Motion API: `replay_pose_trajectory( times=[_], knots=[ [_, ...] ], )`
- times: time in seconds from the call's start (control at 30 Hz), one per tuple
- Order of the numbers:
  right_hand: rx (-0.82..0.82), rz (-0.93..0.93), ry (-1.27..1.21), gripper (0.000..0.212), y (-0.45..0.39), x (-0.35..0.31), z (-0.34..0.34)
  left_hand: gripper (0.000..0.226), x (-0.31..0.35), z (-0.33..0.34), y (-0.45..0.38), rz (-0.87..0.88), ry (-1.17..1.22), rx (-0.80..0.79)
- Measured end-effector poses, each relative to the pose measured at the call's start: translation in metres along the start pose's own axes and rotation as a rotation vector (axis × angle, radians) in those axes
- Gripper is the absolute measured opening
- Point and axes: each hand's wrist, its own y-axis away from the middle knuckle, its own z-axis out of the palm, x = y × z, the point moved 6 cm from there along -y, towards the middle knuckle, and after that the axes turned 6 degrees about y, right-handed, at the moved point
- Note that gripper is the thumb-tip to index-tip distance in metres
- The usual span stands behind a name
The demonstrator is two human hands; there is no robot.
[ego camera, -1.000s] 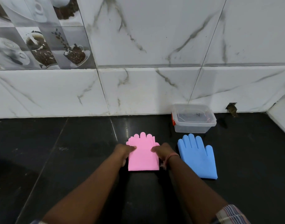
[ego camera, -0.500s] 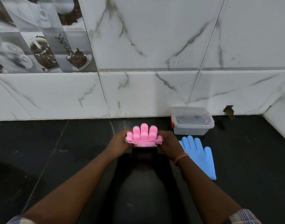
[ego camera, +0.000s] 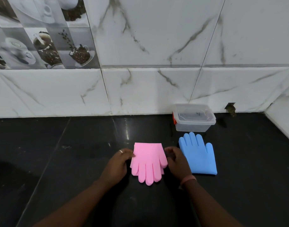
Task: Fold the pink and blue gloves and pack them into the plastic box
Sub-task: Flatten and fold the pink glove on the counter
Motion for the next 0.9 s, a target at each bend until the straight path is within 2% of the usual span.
replay_pose_trajectory(
  times=[0.07, 0.13, 0.27, 0.4, 0.47, 0.6, 0.8, 0.9],
  knots=[
    [0.054, 0.189, 0.015, 0.026, -0.005, -0.001, 0.002, 0.041, -0.003, -0.002, -0.009, -0.27, 0.1, 0.141],
    [0.014, 0.284, 0.118, 0.031, -0.009, -0.01, 0.011, 0.029, -0.004, 0.005, -0.017, -0.509, 0.132, 0.17],
    [-0.126, 0.415, 0.195, 0.035, -0.005, -0.026, 0.039, 0.032, 0.003, 0.028, -0.027, -0.688, 0.19, 0.097],
    [-0.239, 0.57, -0.084, 0.044, 0.005, -0.026, 0.049, 0.034, -0.006, 0.041, -0.023, -0.892, 0.512, 0.14],
    [-0.252, 0.597, -0.151, 0.051, 0.007, -0.023, 0.042, 0.034, -0.004, 0.046, -0.02, -0.93, 0.583, 0.157],
    [-0.224, 0.526, -0.163, 0.063, 0.009, -0.019, 0.029, 0.032, 0.018, 0.055, -0.023, -0.869, 0.564, 0.204],
    [0.058, 0.437, -0.133, 0.038, -0.011, -0.011, -0.023, 0.033, 0.051, 0.074, -0.051, -0.838, 0.682, 0.176],
    [0.097, 0.398, -0.051, 0.045, -0.022, -0.009, -0.039, 0.033, 0.06, 0.083, -0.066, -0.842, 0.731, 0.163]
  ],
)
